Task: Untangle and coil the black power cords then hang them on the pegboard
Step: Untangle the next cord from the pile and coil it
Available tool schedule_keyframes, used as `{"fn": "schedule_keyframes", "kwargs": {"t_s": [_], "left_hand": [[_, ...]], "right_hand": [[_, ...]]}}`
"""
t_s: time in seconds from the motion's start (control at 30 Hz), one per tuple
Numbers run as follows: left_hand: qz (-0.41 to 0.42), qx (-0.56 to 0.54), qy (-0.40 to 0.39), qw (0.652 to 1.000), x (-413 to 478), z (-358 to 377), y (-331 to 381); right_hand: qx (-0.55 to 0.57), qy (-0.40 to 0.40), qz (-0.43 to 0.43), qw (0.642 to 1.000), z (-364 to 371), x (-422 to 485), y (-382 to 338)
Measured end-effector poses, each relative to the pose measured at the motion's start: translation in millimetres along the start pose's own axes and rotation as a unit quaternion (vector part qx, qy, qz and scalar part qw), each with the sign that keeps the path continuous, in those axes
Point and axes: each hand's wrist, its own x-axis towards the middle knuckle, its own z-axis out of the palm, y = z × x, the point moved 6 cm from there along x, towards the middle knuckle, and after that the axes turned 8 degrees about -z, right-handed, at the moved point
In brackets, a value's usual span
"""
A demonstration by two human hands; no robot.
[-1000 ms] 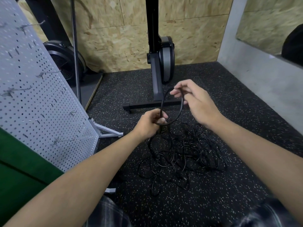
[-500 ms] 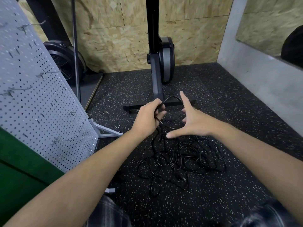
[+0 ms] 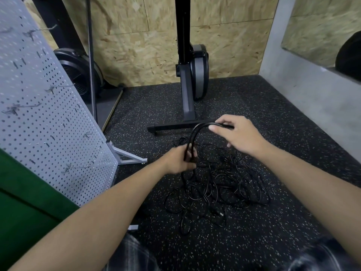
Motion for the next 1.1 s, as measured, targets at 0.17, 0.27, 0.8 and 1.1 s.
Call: {"fn": "schedule_keyframes", "kwargs": {"t_s": [0.17, 0.27, 0.8, 1.1], "left_hand": [[-0.101, 0.025, 0.021, 0.994, 14, 18, -38], [-0.186, -0.046, -0.043, 0.980, 19, 32, -53], [-0.160, -0.141, -0.015, 0.977, 20, 39, -37], [-0.056, -0.132, 0.113, 0.983, -5, -18, -2]], "right_hand": [[0.142, -0.003, -0.017, 0.990, 4, -1, -12], [0.241, 0.014, -0.013, 0.970, 0, -1, -21], [0.093, 0.063, 0.013, 0.994, -19, -5, -6], [-0.162, -0.059, 0.250, 0.953, -29, -18, 68]]}}
